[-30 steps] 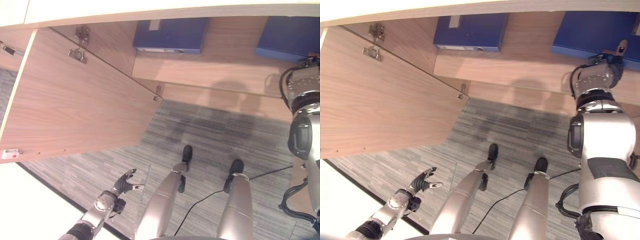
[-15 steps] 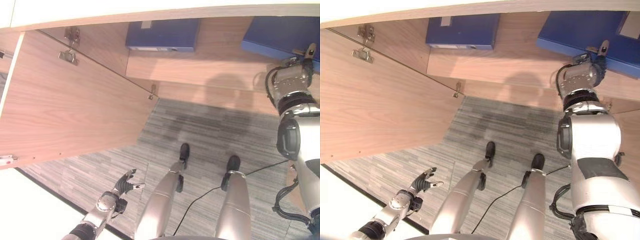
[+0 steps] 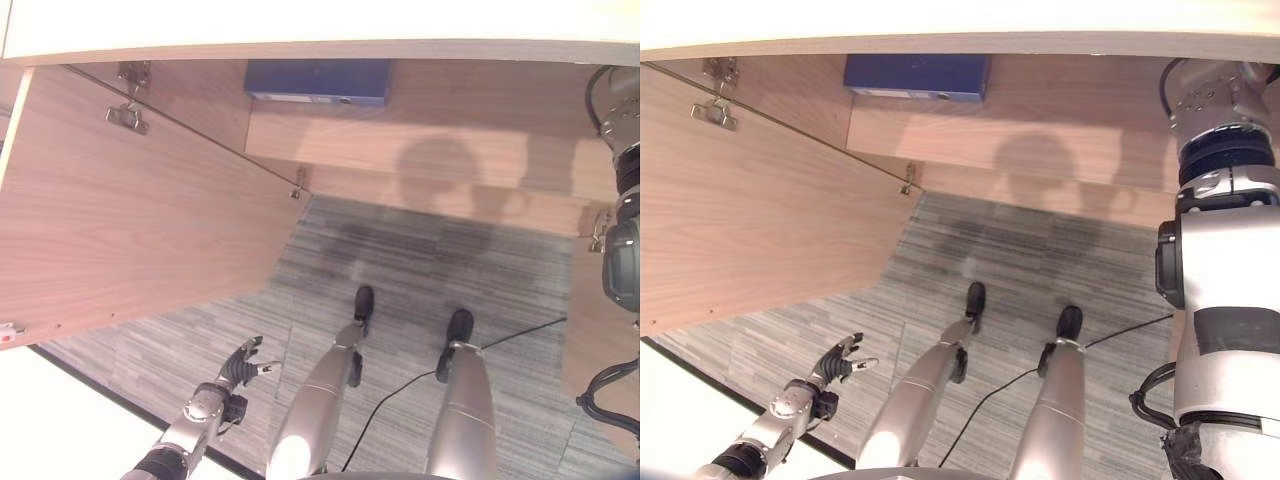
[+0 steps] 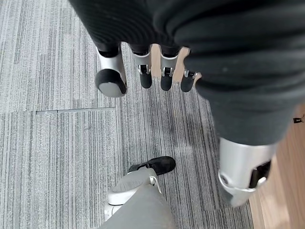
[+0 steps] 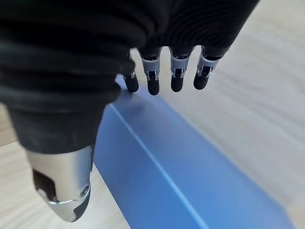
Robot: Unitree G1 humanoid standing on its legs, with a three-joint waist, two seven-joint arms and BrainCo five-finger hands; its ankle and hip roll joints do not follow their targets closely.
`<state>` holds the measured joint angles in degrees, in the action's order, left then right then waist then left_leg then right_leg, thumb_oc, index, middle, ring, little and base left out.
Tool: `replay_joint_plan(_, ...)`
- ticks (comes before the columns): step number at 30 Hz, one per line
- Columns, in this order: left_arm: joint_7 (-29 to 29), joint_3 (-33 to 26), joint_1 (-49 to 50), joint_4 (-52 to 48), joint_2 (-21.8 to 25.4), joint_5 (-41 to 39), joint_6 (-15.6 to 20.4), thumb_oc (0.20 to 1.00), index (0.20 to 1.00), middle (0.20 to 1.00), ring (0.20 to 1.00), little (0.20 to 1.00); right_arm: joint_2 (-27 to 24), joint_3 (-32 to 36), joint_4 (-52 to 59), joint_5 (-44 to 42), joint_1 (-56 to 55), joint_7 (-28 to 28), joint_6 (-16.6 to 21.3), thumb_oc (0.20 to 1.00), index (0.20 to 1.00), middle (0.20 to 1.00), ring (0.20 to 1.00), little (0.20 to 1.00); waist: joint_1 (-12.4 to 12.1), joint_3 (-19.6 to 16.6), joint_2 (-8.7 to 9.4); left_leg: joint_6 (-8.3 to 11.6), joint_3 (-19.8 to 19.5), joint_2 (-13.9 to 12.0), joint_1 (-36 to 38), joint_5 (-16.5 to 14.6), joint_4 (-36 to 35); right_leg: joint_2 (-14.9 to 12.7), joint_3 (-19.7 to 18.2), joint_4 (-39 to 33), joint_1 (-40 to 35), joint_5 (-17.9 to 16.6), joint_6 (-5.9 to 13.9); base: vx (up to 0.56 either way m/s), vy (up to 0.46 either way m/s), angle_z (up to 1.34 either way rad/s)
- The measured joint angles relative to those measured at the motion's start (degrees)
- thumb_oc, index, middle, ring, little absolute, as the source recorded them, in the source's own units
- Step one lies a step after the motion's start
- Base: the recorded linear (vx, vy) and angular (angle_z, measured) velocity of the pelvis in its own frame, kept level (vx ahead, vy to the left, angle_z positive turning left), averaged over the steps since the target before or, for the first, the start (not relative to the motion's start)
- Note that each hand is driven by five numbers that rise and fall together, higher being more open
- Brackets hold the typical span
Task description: Put the empty folder in the office cabinet
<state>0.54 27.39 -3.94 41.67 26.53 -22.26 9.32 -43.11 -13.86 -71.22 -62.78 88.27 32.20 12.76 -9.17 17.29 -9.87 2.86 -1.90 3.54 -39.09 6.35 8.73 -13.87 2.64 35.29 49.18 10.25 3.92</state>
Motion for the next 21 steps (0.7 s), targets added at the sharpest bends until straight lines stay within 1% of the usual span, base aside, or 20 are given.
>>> replay_joint_plan(2, 0.0, 0.0, 0.0, 0.0, 0.0, -0.1, 0.0, 1.0, 1.0, 1.0, 1.0, 1.0, 0.9, 0.4, -0.3, -0.1, -0.2, -0.2, 0.5, 1.0, 1.0, 1.0, 1.0, 1.0, 0.5, 0.1, 0.11, 0.0, 0.0, 0.0, 0.1, 0.0, 0.0, 0.0, 0.0, -0.1, -0.1, 0.0, 0.0, 0.0, 0.0, 0.0)
replay_joint_plan(3, 0.0, 0.0, -0.2, 0.5, 0.0, -0.2, 0.0, 1.0, 1.0, 1.0, 1.0, 1.0, 2.3, 1.2, -0.4, -0.1, -0.9, -0.2, 0.7, 1.0, 1.0, 1.0, 1.0, 1.0, 0.8, 0.2, 0.21, 0.0, 0.0, -0.1, 0.3, 0.0, 0.0, 0.1, 0.0, -0.2, -0.4, 0.0, 0.02, 0.0, 0.0, 0.0)
replay_joint_plan(5, 0.1, -0.1, -0.5, 0.8, -0.1, -0.7, -0.1, 1.0, 1.0, 1.0, 1.0, 1.0, 3.9, 3.4, -0.4, -0.2, -2.8, -0.4, 1.7, 1.0, 1.0, 1.0, 1.0, 1.0, 0.9, 0.2, 0.25, 0.0, 0.0, -0.3, 0.8, 0.0, 0.0, 0.4, 0.0, -0.6, -1.1, -0.2, -0.02, -0.01, -0.015, -0.05)
replay_joint_plan(10, 0.3, -0.5, -0.5, 1.0, -0.1, -1.6, -0.1, 1.0, 1.0, 1.0, 1.0, 1.0, 7.6, 5.8, -2.2, -1.4, -7.0, -0.2, 1.9, 1.0, 1.0, 1.0, 1.0, 1.0, 0.7, 1.2, 0.26, 0.13, 0.0, -0.8, 1.9, 0.1, -0.2, 0.9, 0.1, -0.8, -2.1, -0.4, -0.19, 0.0, -0.01, -0.02)
replay_joint_plan(13, 0.4, -0.4, -0.5, 0.9, -0.1, -1.6, -0.1, 1.0, 1.0, 1.0, 1.0, 1.0, 9.0, 6.7, -5.5, -2.7, -7.4, -0.2, 1.6, 1.0, 1.0, 1.0, 1.0, 1.0, 0.6, 1.2, 0.21, 0.34, -0.1, -0.9, 1.9, 0.2, -0.2, 1.0, 0.1, -0.7, -2.0, -0.4, -0.22, 0.0, 0.0, 0.0)
replay_joint_plan(18, 0.7, -0.4, -0.5, 1.0, -0.2, -1.6, 0.0, 1.0, 1.0, 1.0, 1.0, 1.0, 9.7, 7.3, -6.7, -3.7, -7.4, -0.2, 1.6, 1.0, 1.0, 1.0, 1.0, 1.0, 0.6, 1.4, -0.07, 0.4, -0.1, -0.9, 1.8, 0.3, -0.3, 1.1, 0.1, -0.6, -1.8, -0.4, -0.24, 0.0, 0.0, 0.0)
replay_joint_plan(21, 0.7, -0.3, -0.5, 0.9, -0.4, -1.6, 0.0, 1.0, 1.0, 1.0, 1.0, 1.0, 10.0, 7.4, -7.7, -3.7, -7.4, -0.1, 1.7, 1.0, 1.0, 1.0, 1.0, 1.0, 0.5, 1.6, -0.58, 0.41, -0.1, -0.9, 1.8, 0.3, -0.2, 1.1, 0.1, -0.4, -1.9, -0.4, -0.25, 0.0, 0.0, 0.0)
